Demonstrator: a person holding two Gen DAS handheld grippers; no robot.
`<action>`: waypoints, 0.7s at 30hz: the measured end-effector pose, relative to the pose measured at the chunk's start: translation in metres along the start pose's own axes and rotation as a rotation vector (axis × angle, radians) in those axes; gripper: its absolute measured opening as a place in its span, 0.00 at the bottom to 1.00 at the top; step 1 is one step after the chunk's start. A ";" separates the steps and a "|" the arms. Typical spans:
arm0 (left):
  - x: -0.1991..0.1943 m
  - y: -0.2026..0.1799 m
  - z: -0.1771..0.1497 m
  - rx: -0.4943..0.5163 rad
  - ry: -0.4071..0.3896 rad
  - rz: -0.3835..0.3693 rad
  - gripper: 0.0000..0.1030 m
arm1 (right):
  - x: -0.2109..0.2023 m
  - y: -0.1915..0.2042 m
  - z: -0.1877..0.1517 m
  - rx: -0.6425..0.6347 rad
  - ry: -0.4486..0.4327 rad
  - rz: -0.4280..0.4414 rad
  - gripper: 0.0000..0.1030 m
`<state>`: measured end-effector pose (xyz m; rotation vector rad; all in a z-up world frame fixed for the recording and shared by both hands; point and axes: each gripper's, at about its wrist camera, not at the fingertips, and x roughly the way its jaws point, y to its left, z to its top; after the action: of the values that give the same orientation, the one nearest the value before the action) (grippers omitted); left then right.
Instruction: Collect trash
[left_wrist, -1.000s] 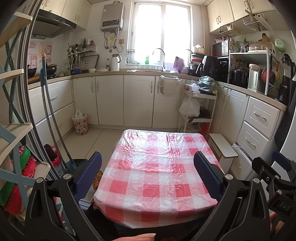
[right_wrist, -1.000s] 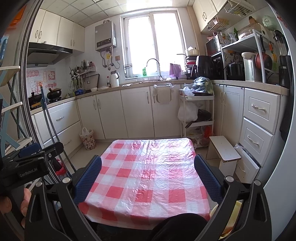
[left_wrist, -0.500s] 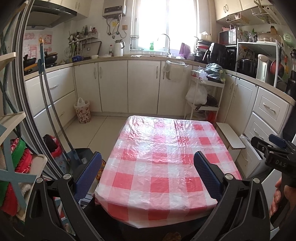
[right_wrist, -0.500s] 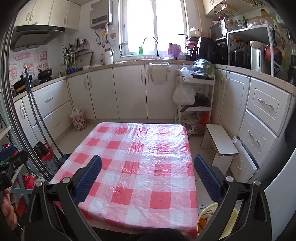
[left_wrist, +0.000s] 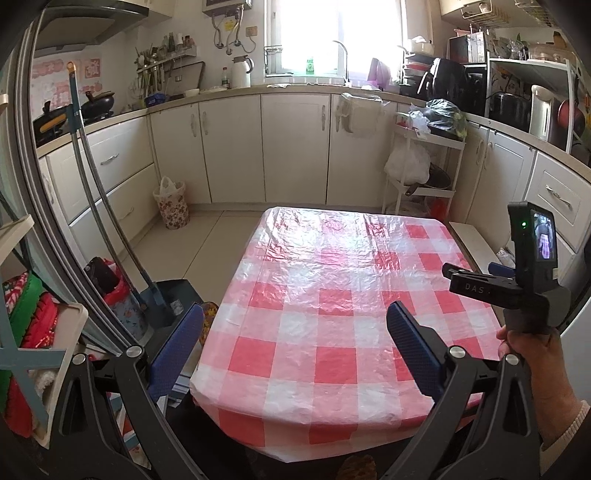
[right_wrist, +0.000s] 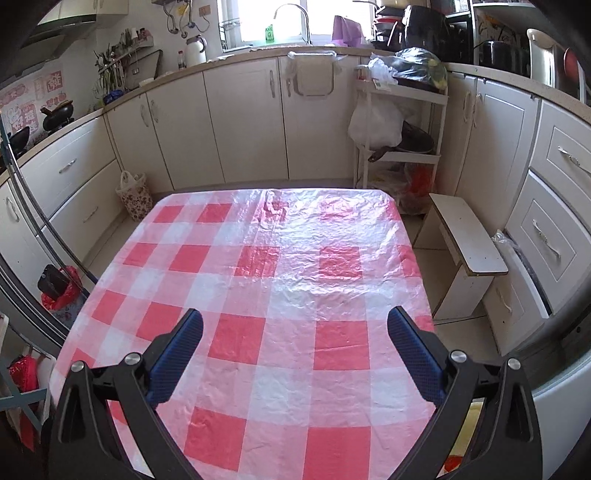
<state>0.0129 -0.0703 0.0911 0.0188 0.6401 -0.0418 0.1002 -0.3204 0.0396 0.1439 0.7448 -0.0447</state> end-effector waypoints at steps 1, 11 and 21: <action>0.003 0.001 0.000 0.001 0.003 0.005 0.93 | 0.006 -0.002 0.001 0.005 0.008 -0.002 0.93; 0.010 0.000 0.001 -0.007 -0.027 0.020 0.93 | 0.013 -0.016 -0.009 0.018 -0.023 -0.040 0.93; 0.003 -0.010 0.003 0.041 -0.003 -0.021 0.93 | 0.037 -0.023 -0.014 0.012 0.019 -0.085 0.93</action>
<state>0.0163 -0.0804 0.0917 0.0519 0.6366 -0.0755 0.1163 -0.3408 0.0016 0.1240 0.7697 -0.1290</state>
